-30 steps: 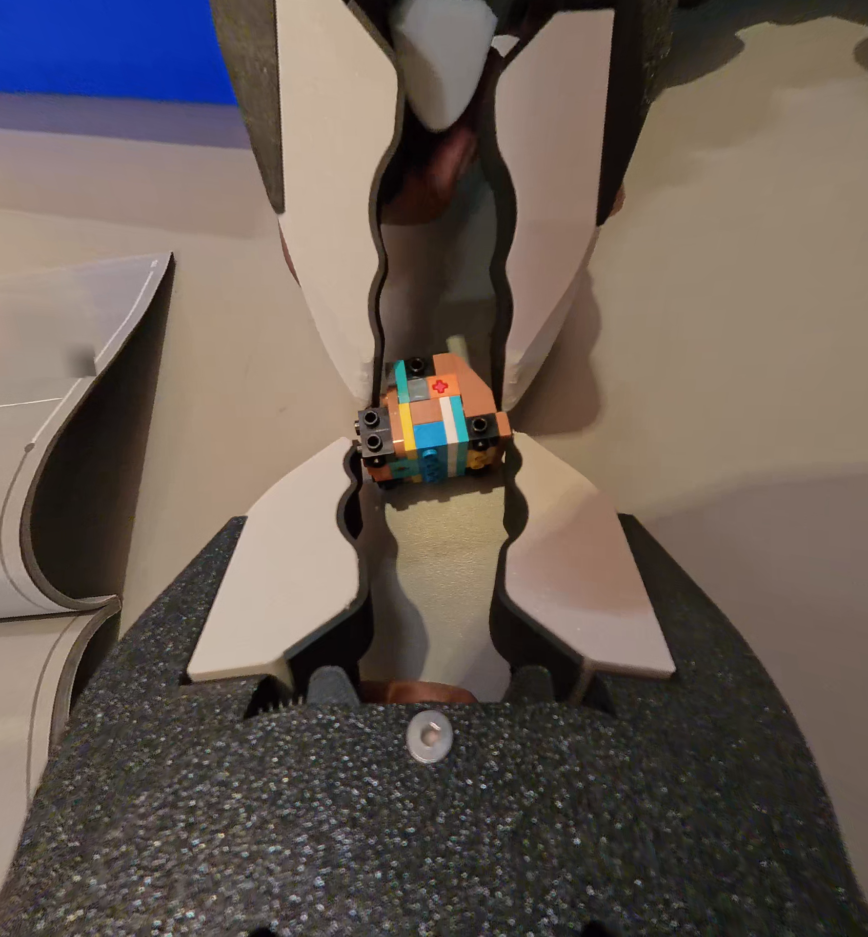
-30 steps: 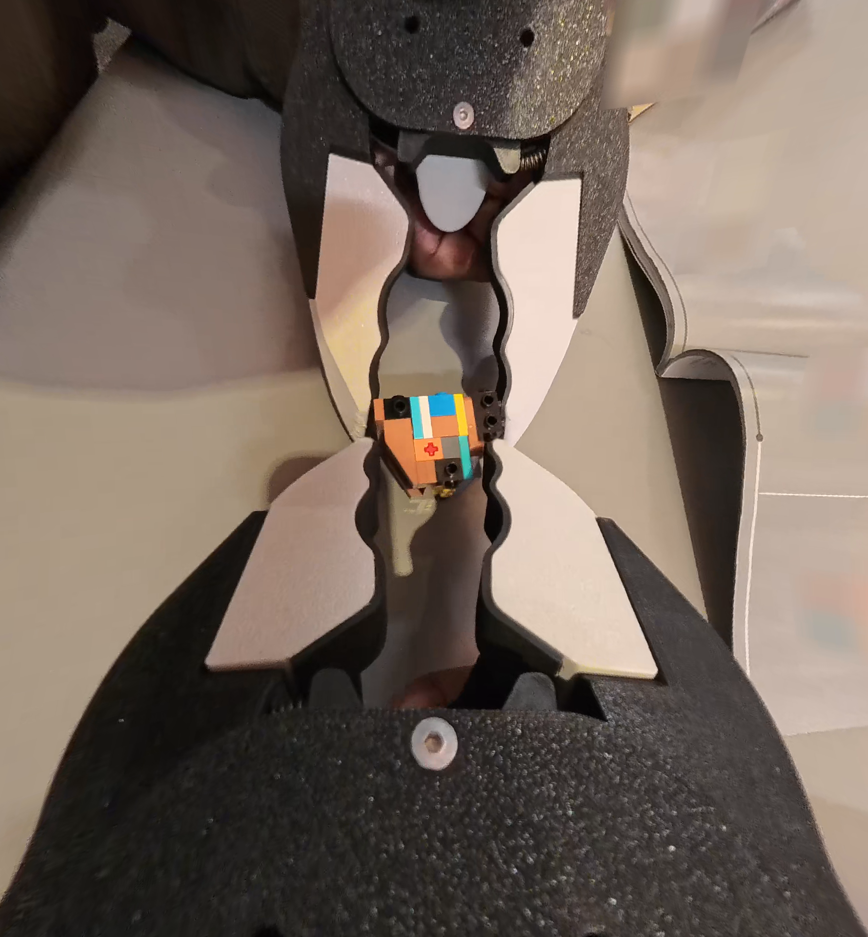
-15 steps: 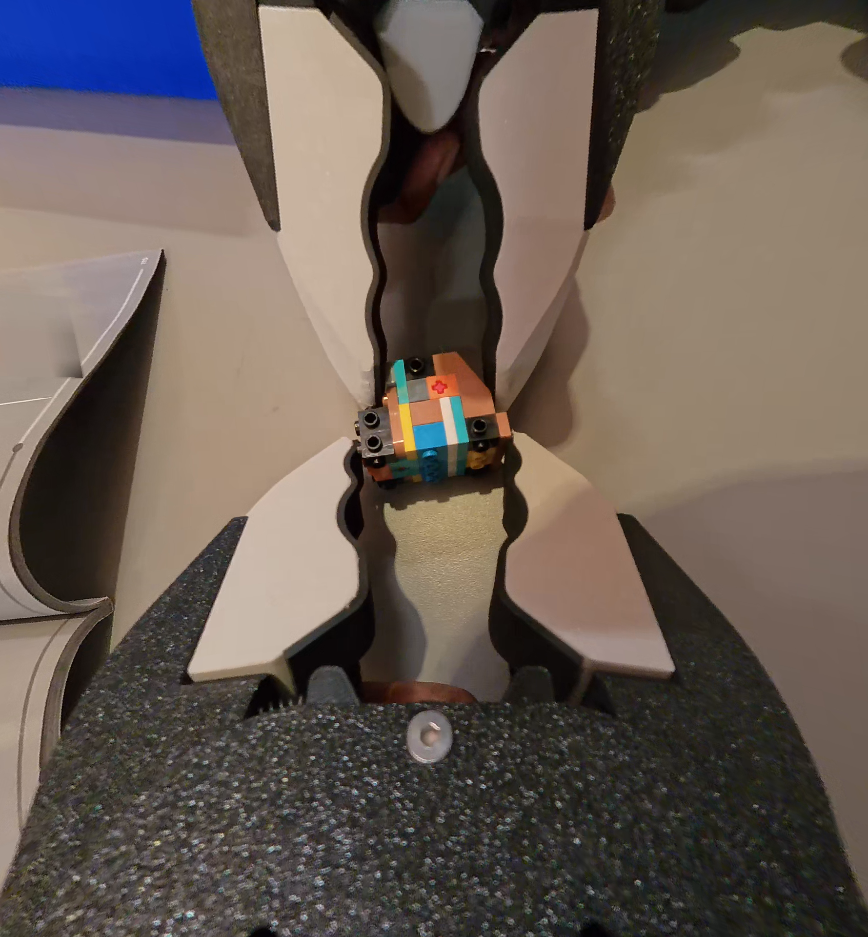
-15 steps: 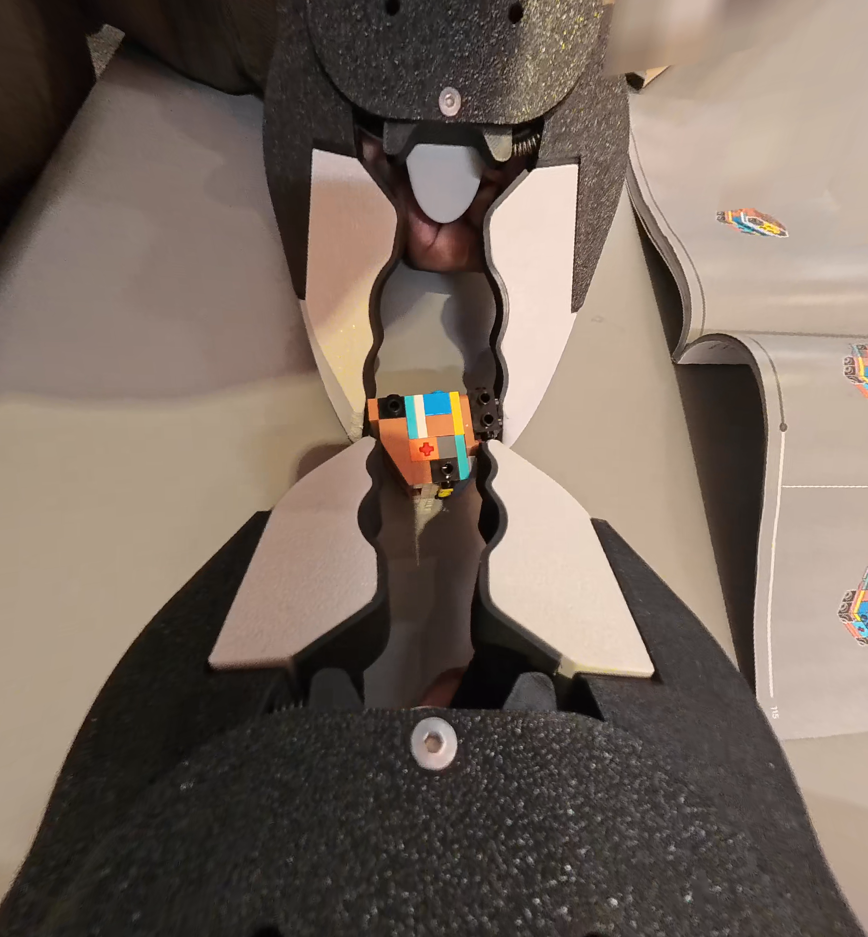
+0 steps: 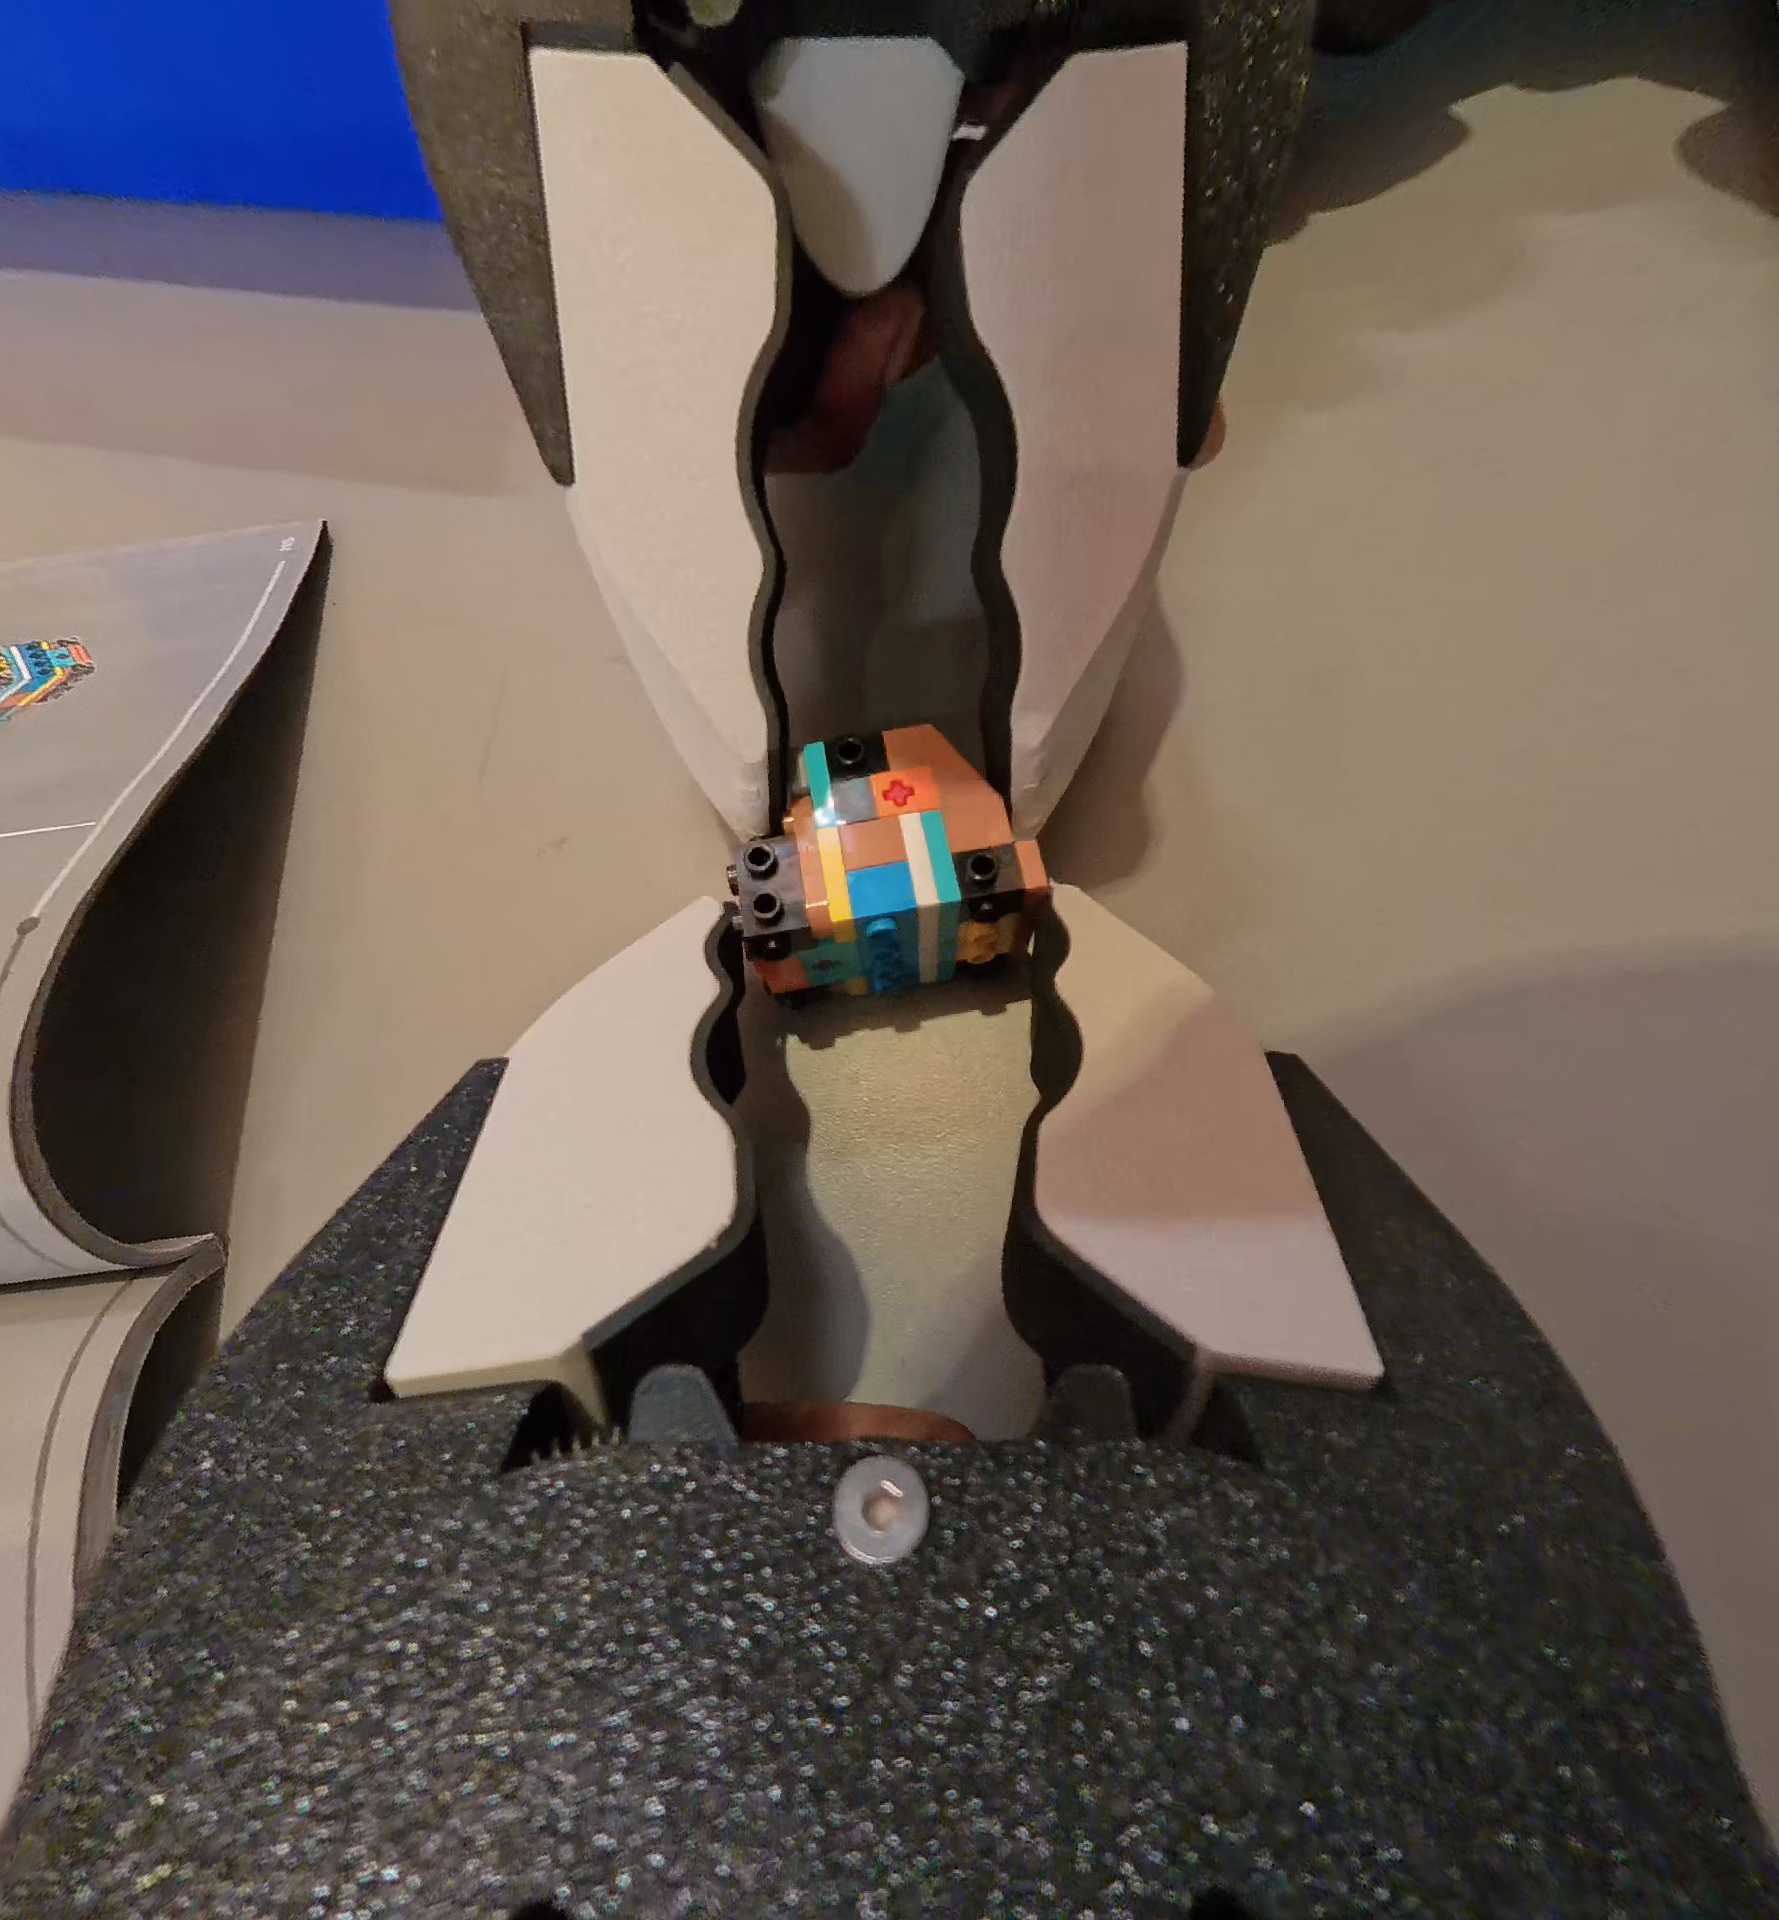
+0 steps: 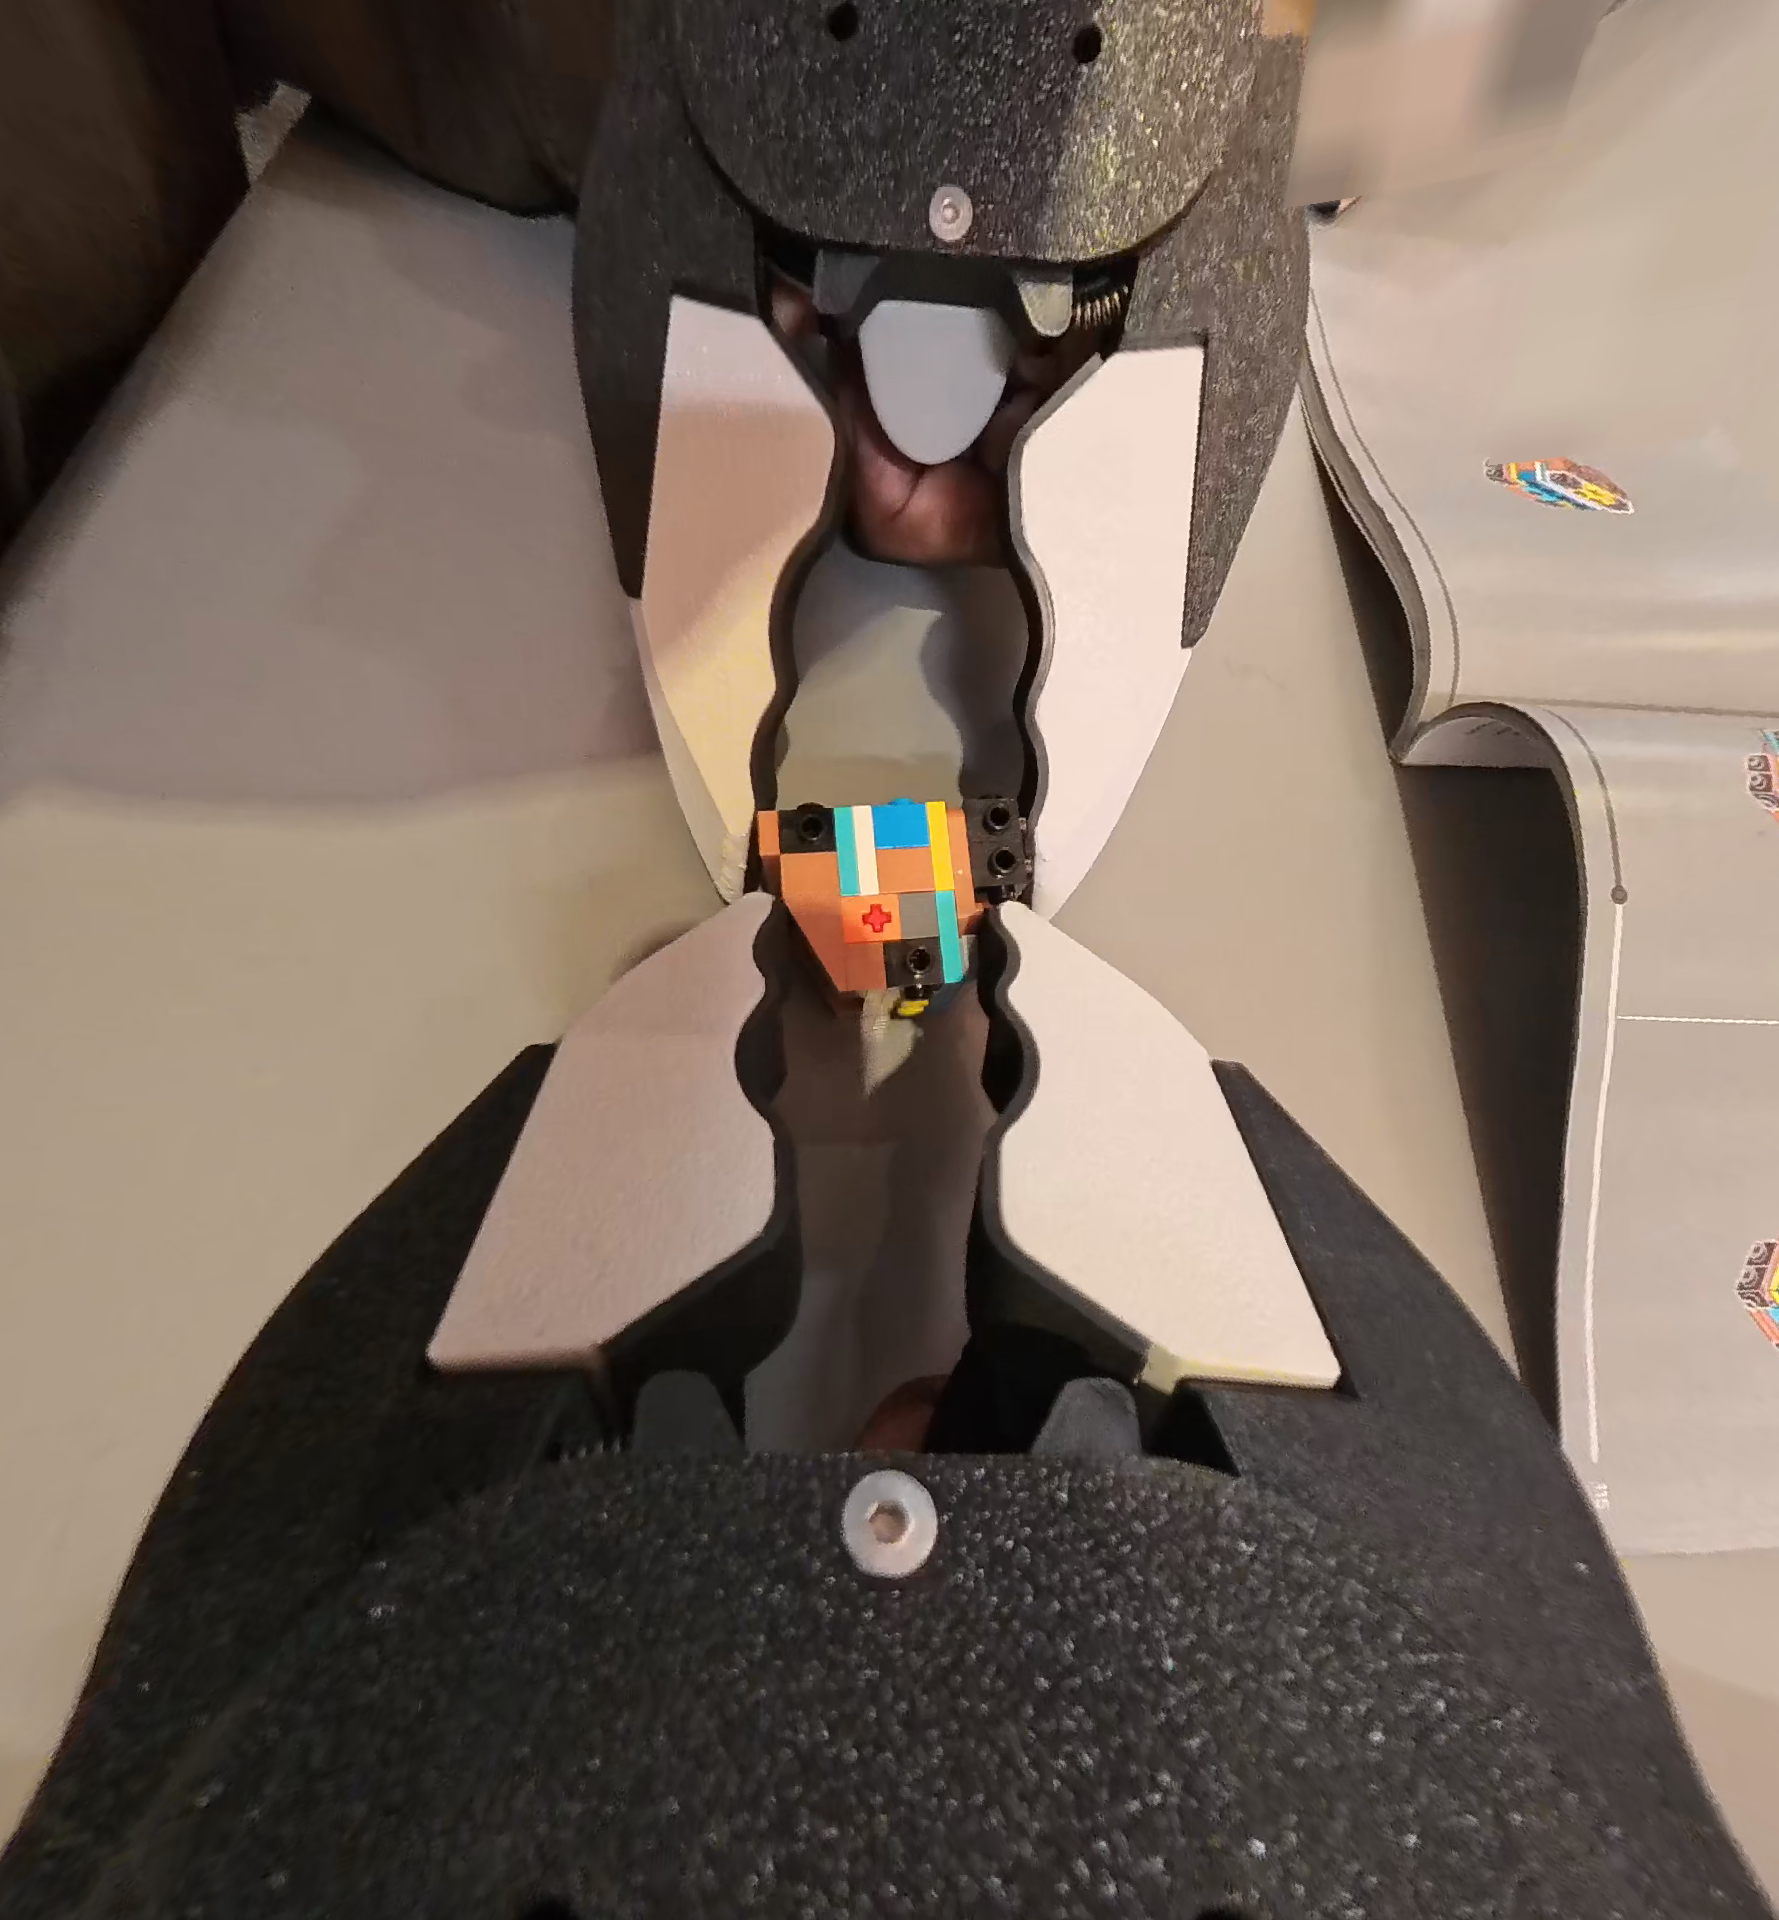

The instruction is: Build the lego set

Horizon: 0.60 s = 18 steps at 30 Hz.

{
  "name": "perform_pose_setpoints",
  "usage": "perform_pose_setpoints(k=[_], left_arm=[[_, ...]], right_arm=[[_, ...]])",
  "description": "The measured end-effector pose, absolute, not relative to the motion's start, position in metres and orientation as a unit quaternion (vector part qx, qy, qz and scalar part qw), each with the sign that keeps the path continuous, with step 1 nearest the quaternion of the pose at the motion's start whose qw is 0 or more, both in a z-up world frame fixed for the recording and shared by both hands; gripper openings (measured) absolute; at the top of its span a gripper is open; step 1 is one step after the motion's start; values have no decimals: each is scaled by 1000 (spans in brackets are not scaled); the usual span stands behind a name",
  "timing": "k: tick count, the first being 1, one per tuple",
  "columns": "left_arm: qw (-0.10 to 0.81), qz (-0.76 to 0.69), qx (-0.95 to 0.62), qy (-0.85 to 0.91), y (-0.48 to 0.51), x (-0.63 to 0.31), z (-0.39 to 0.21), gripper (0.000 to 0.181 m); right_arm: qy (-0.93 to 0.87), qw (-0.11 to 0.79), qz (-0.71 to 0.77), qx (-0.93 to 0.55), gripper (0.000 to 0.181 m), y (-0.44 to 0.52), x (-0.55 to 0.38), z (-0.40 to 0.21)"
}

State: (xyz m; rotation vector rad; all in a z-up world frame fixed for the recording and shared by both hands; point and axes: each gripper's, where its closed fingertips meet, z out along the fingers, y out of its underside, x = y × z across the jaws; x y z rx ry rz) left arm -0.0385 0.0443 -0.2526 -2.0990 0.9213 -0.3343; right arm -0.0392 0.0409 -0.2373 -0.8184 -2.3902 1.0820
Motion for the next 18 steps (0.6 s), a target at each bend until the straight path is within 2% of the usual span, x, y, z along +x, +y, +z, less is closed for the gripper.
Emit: perform_pose_setpoints(k=[12,18], left_arm=[[387,-153,-814,405,35,-32,-255,54],[386,-155,-816,403,36,-32,-255,54]], right_arm=[[-882,185,377,-216,40,34,-26,-241],[-884,216,356,-215,30,37,-31,-241]])
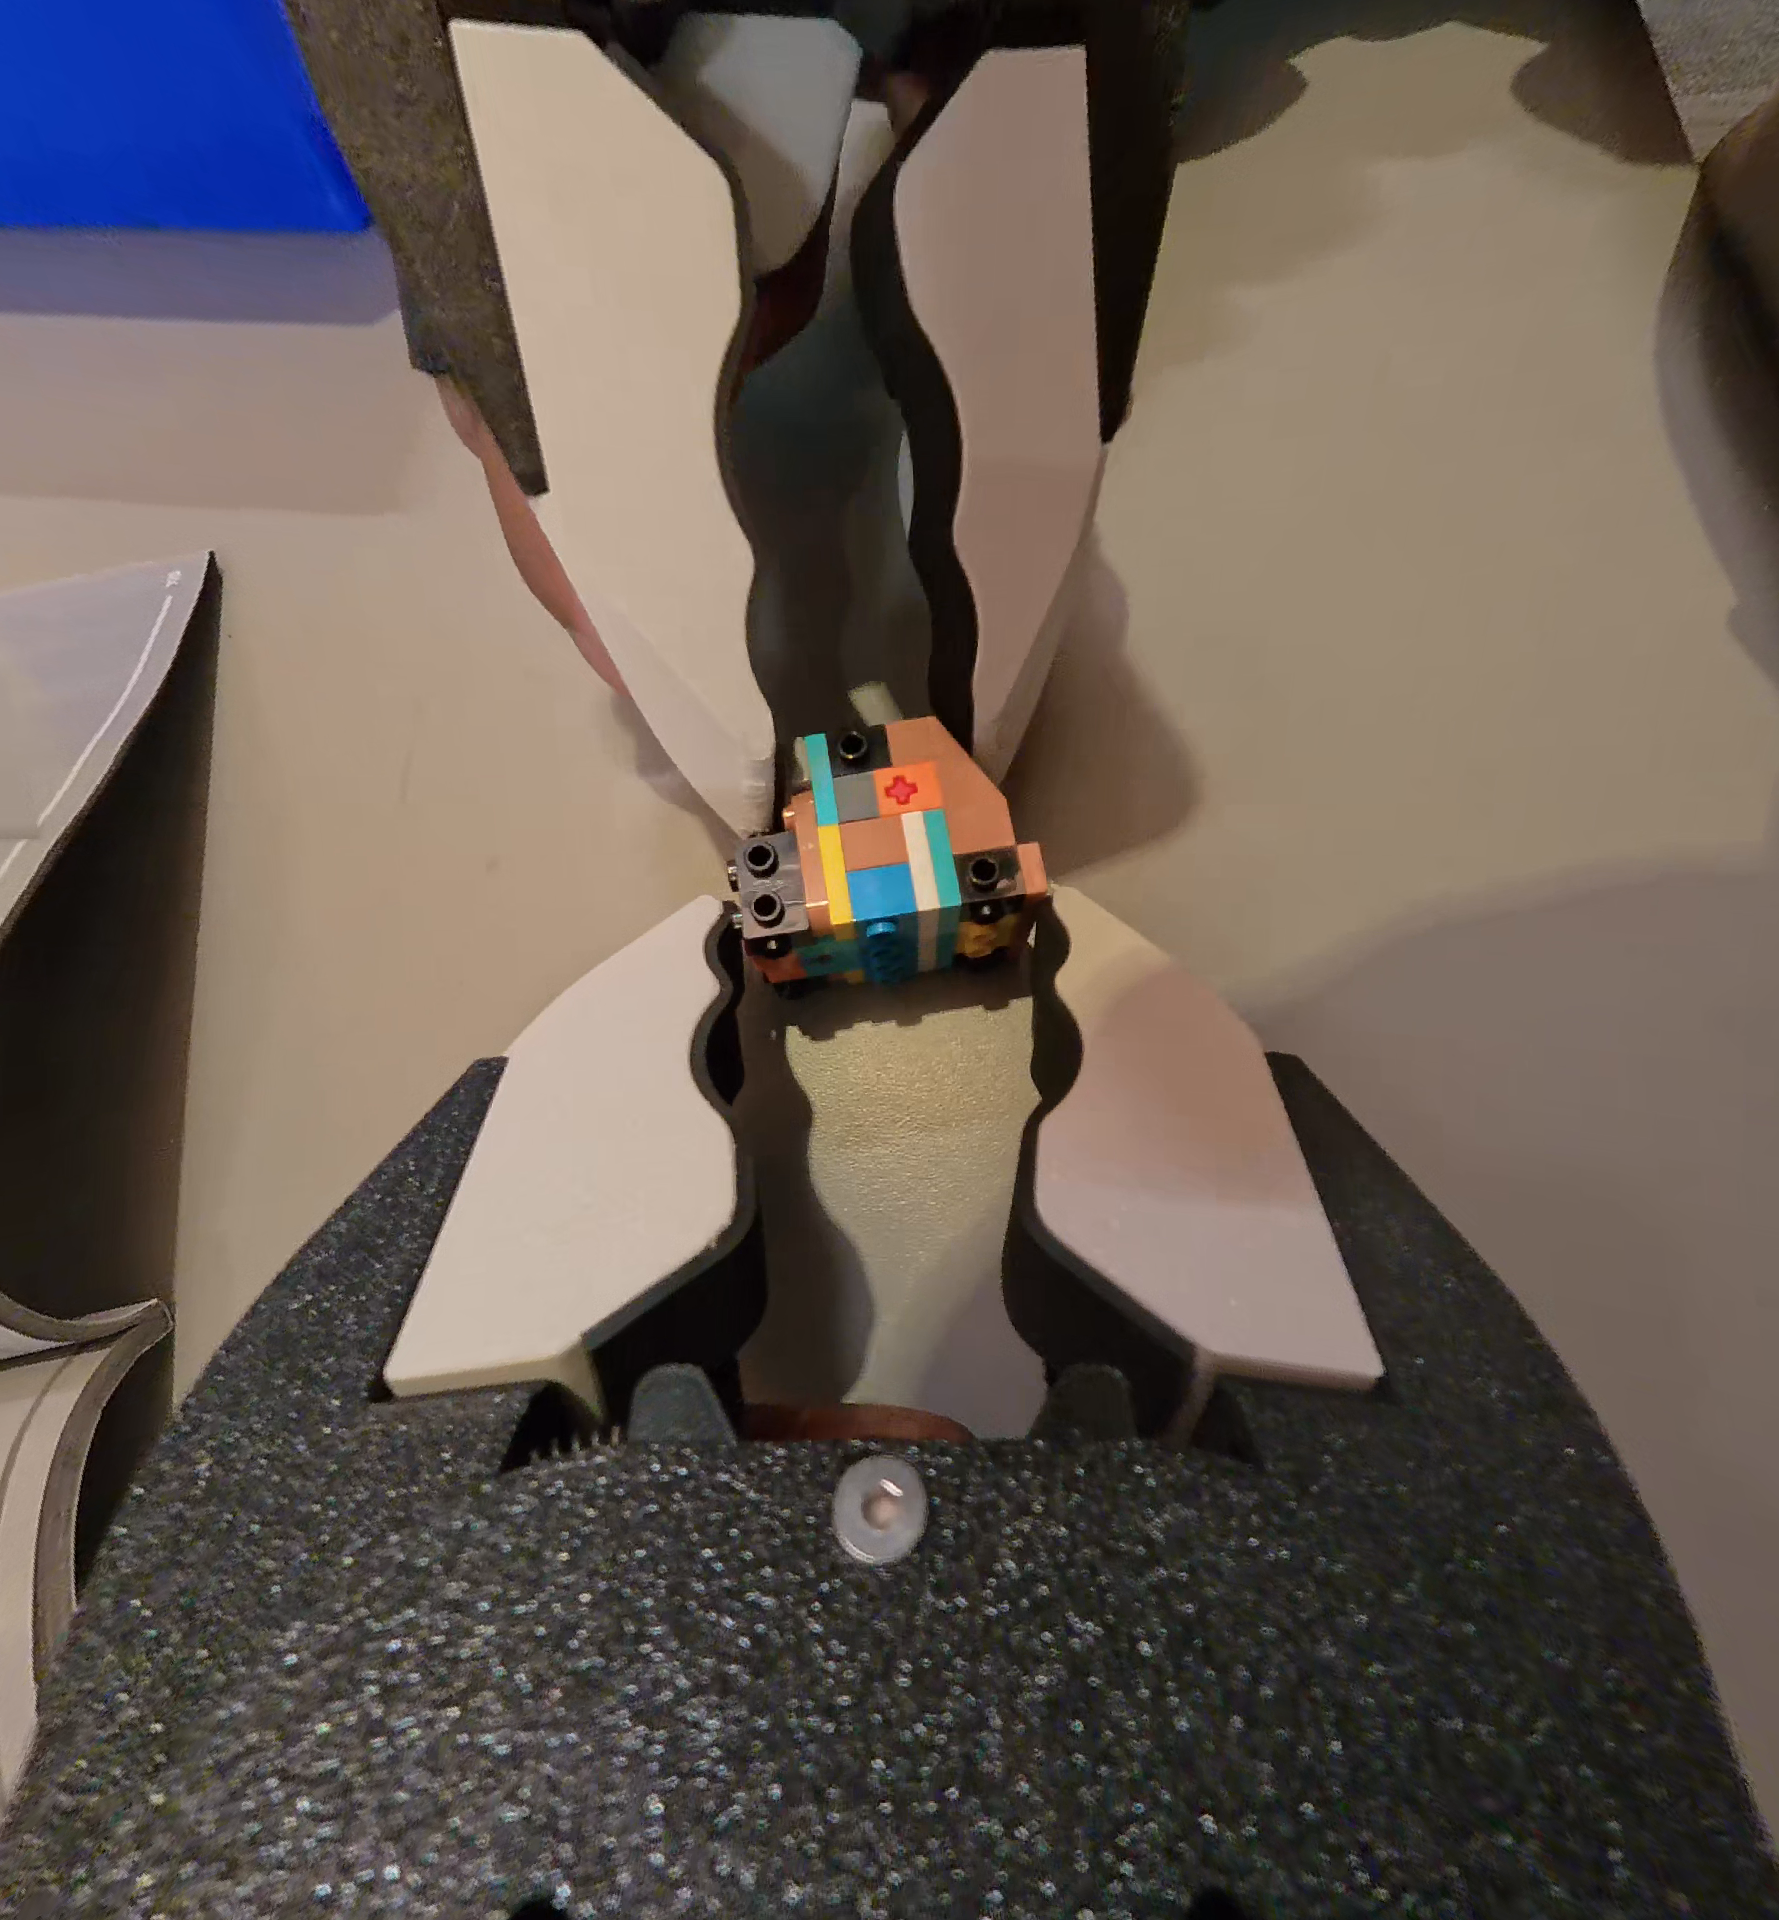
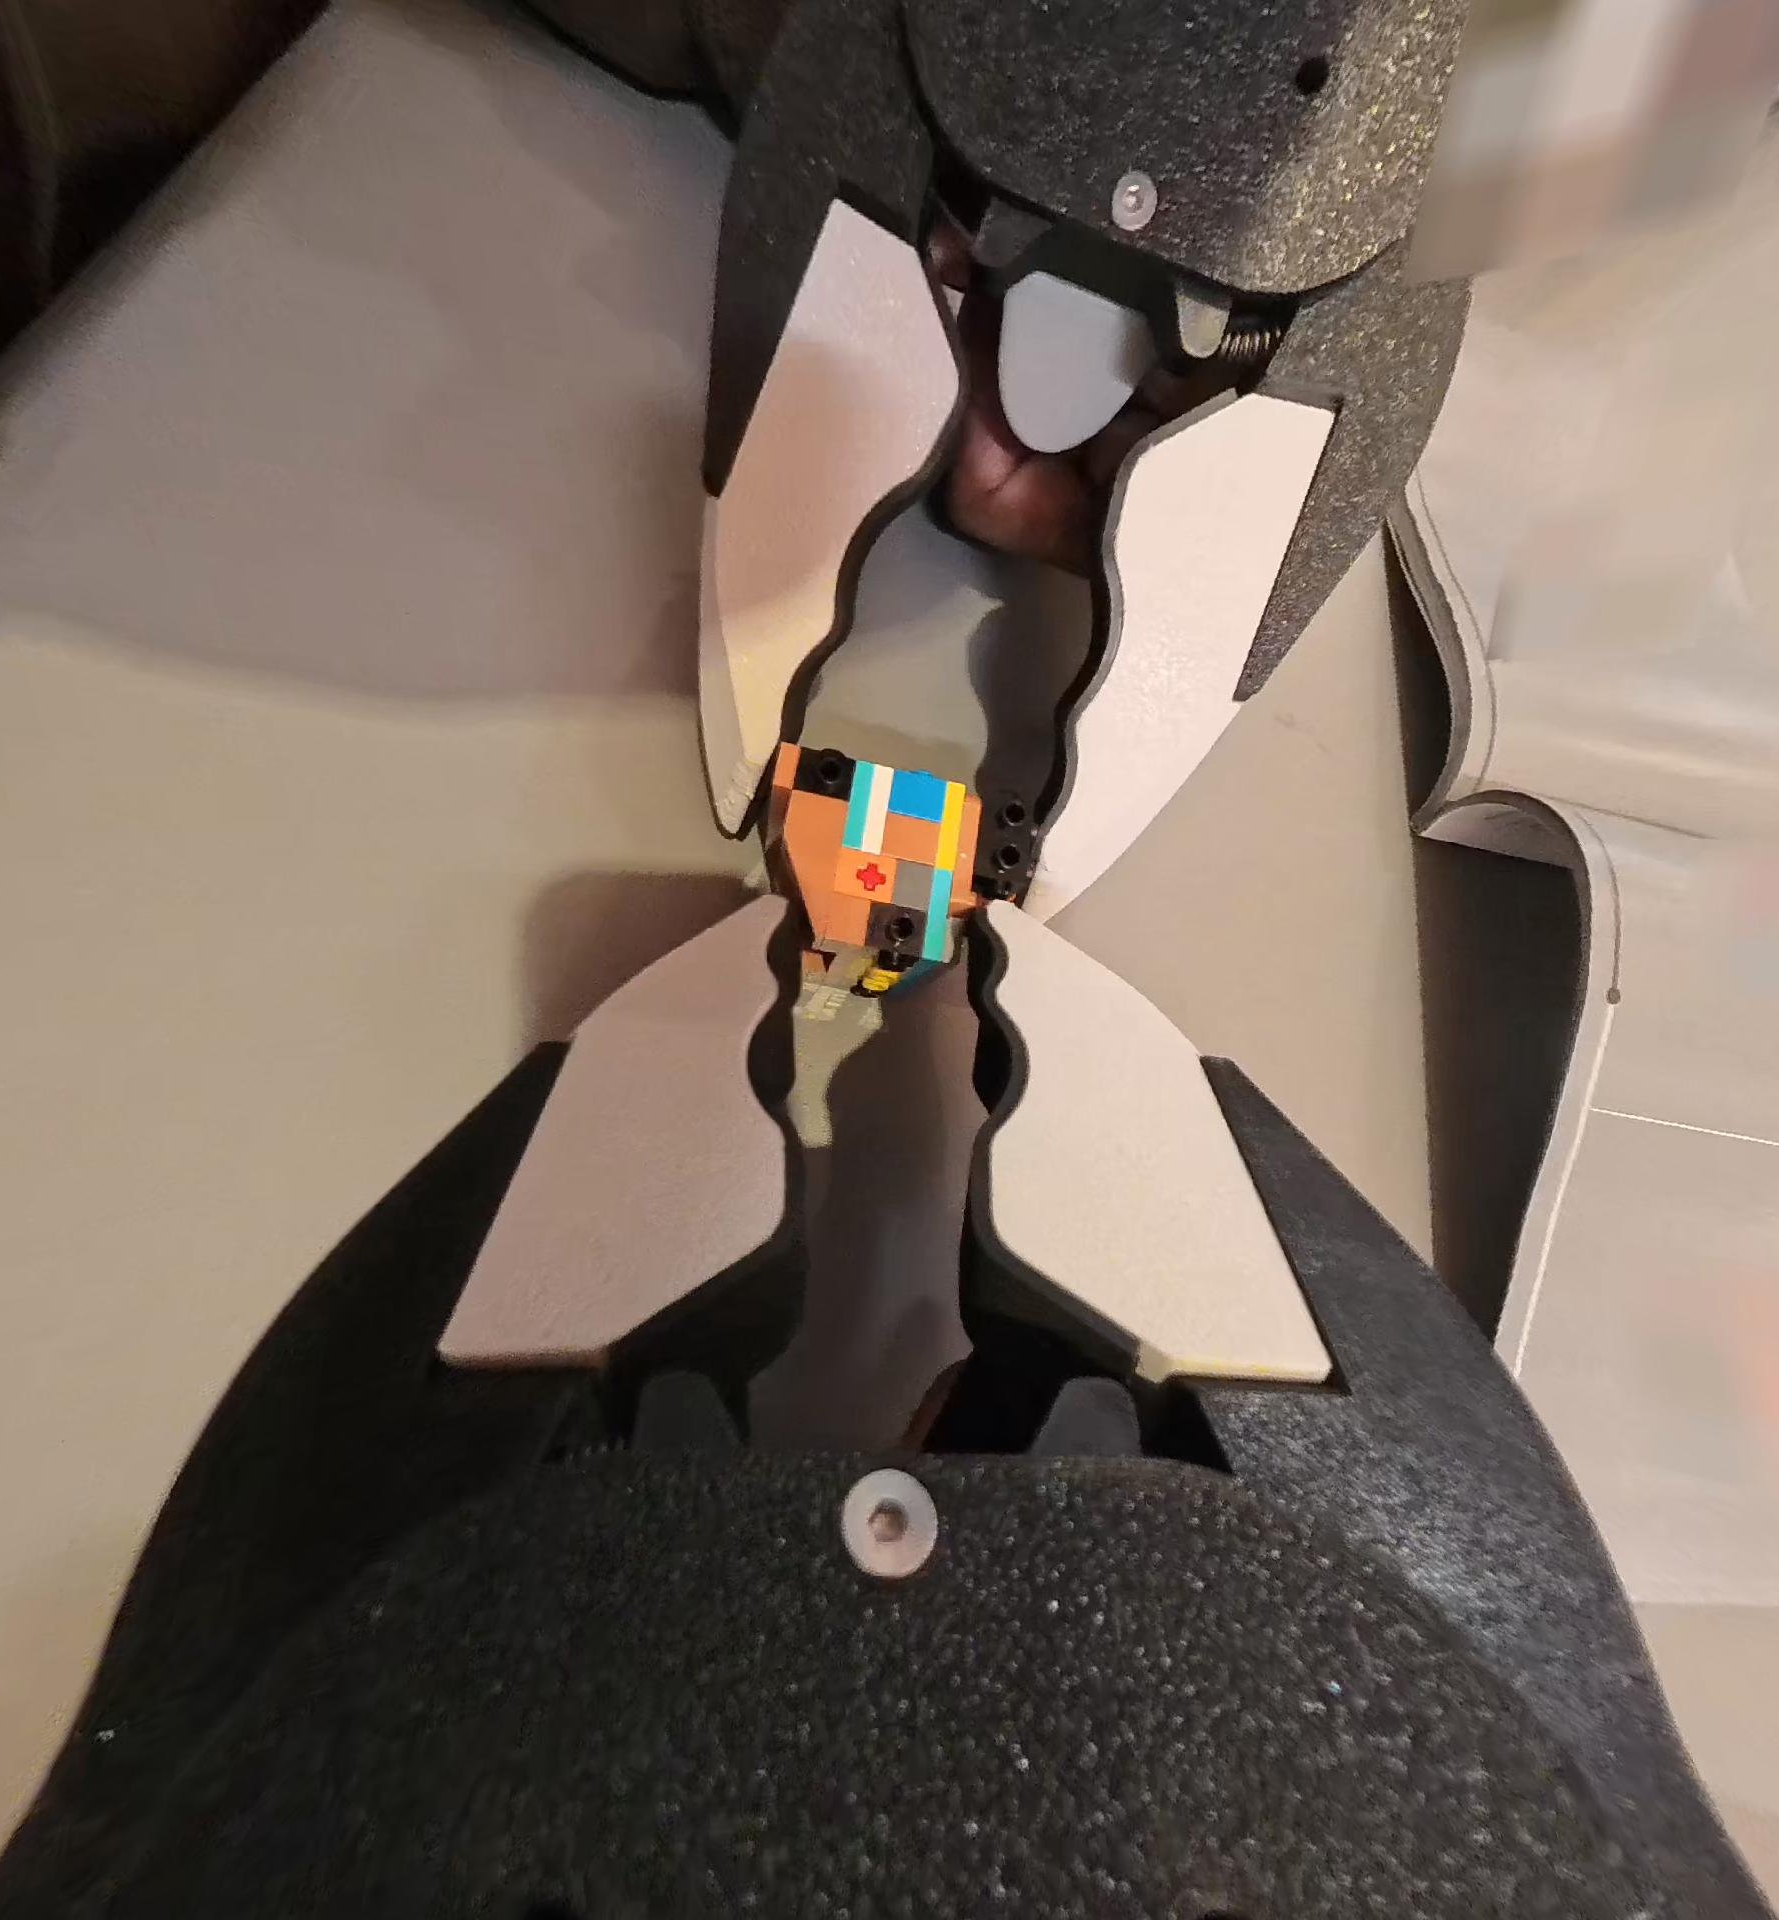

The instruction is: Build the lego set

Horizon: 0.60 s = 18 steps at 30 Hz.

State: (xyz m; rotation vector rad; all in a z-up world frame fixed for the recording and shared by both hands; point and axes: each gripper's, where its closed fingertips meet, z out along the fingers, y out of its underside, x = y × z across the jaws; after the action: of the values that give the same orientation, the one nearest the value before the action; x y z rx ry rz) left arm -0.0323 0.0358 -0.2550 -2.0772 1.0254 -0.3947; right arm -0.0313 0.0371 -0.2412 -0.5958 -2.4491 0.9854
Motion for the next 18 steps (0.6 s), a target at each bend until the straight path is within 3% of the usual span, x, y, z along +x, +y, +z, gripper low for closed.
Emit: perform_pose_setpoints(k=[18], left_arm=[[380,-161,-818,400,36,-33,-256,54]], right_arm=[[-881,203,361,-227,28,37,-32,-242]])
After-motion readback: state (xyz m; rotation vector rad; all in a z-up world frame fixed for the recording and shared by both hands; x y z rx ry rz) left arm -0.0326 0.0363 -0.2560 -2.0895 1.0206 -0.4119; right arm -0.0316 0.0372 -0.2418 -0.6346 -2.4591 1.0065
